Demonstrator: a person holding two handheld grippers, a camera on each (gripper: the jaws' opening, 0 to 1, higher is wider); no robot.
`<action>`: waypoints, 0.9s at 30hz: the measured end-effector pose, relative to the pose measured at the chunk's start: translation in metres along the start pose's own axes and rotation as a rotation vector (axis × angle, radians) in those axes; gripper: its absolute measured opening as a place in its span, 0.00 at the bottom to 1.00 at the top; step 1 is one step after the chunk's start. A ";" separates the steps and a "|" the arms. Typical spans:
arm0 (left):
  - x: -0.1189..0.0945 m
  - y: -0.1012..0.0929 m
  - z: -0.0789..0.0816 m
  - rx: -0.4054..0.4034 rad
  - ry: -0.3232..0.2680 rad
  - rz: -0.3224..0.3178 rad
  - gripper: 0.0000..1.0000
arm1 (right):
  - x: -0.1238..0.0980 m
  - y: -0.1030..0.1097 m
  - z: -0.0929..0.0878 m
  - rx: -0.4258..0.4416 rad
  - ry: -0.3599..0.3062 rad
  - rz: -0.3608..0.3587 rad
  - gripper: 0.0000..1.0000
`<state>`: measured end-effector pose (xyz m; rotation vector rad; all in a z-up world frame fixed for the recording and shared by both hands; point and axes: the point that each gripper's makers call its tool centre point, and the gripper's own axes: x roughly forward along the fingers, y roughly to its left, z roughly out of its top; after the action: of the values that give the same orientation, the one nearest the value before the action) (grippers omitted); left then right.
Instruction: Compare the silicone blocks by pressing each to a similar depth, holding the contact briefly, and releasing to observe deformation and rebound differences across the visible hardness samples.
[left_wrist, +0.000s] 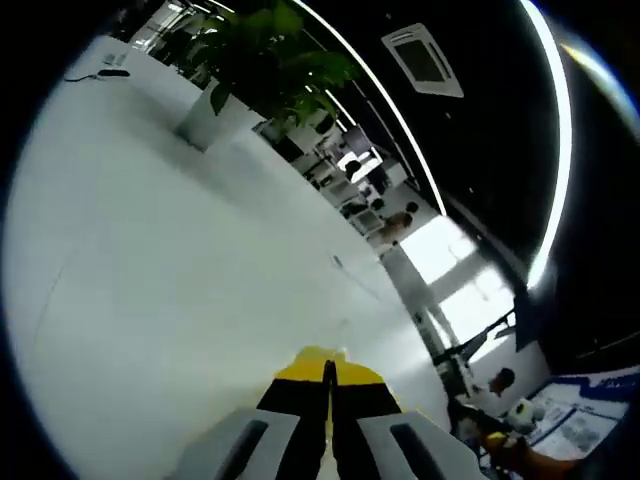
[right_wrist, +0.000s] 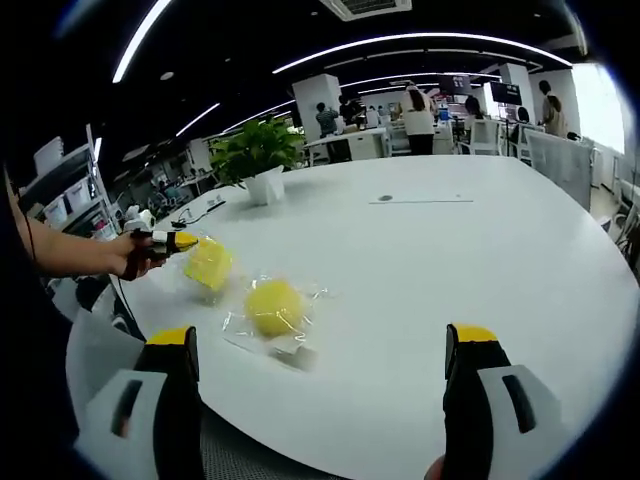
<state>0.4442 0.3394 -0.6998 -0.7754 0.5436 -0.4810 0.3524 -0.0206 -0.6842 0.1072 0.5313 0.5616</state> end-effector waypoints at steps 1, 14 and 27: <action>0.000 -0.002 0.003 0.018 -0.005 -0.007 0.00 | 0.000 0.000 0.001 0.001 -0.001 0.001 0.96; -0.015 -0.021 0.032 0.112 -0.055 -0.033 0.00 | -0.001 0.000 0.022 -0.058 -0.055 0.006 0.96; -0.022 -0.071 0.063 0.315 -0.071 -0.105 0.00 | -0.002 0.000 0.020 -0.044 -0.022 -0.022 0.96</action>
<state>0.4518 0.3409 -0.6027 -0.5184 0.3502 -0.6169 0.3612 -0.0209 -0.6655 0.0655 0.4984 0.5496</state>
